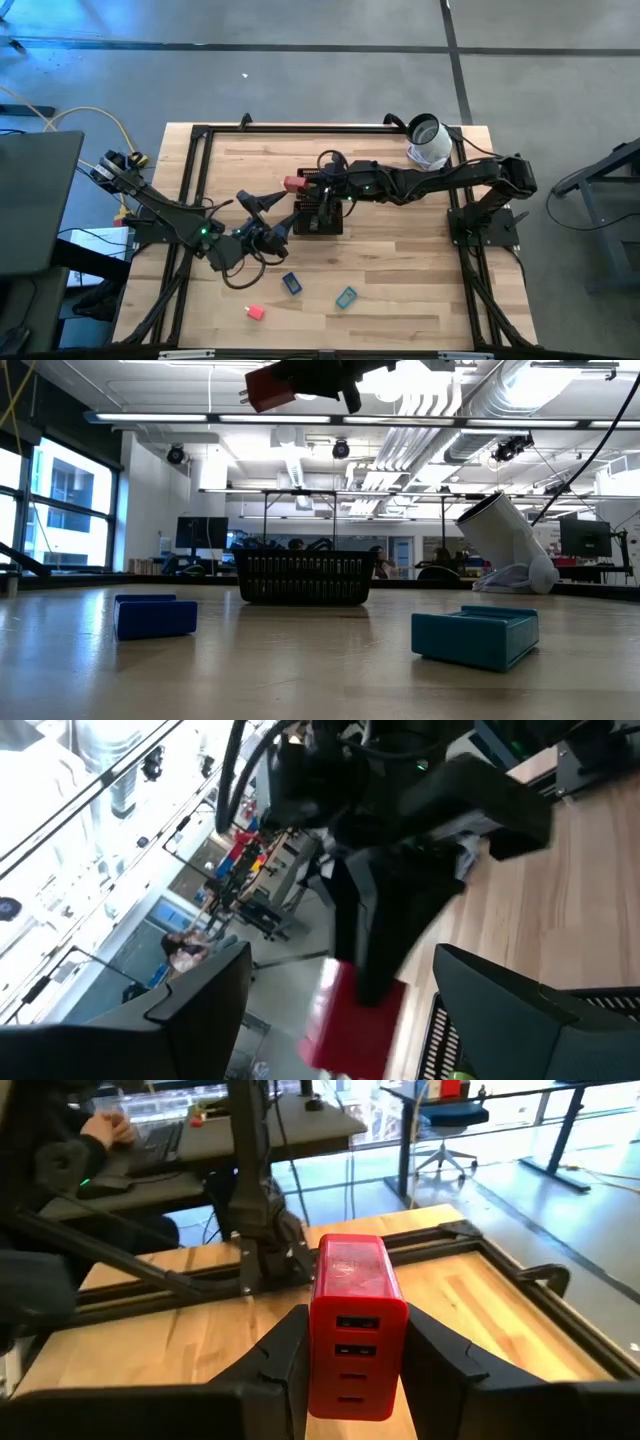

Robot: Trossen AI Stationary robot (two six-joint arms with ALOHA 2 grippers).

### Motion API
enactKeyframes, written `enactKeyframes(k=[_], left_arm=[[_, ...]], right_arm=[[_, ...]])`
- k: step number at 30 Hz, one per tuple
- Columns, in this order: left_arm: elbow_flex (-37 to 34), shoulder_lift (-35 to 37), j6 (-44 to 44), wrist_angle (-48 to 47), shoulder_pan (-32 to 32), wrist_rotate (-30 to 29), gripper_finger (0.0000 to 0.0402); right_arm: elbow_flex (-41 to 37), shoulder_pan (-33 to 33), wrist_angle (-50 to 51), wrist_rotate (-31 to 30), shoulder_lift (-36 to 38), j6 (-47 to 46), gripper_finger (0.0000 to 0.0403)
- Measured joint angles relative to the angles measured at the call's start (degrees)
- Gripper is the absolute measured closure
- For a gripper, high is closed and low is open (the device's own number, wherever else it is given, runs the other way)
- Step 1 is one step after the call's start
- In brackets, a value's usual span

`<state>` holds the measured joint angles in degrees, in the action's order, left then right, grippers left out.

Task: Pick & Place Office items
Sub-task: Put the red charger adapter into the top black bin

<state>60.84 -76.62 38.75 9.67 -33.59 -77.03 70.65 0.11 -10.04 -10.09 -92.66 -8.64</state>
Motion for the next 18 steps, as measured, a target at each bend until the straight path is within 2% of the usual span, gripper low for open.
enactKeyframes(k=[6, 18], left_arm=[[0.0, 0.0, -0.6, -0.3, -4.1, -2.8, 0.0096], [-0.1, 0.0, -12.5, -4.7, -9.3, -2.5, 0.0096]], right_arm=[[0.1, -0.6, 0.9, -0.5, 0.2, 0.5, 0.0294], [0.1, -0.5, 5.8, -0.5, 0.7, 1.4, 0.0294]])
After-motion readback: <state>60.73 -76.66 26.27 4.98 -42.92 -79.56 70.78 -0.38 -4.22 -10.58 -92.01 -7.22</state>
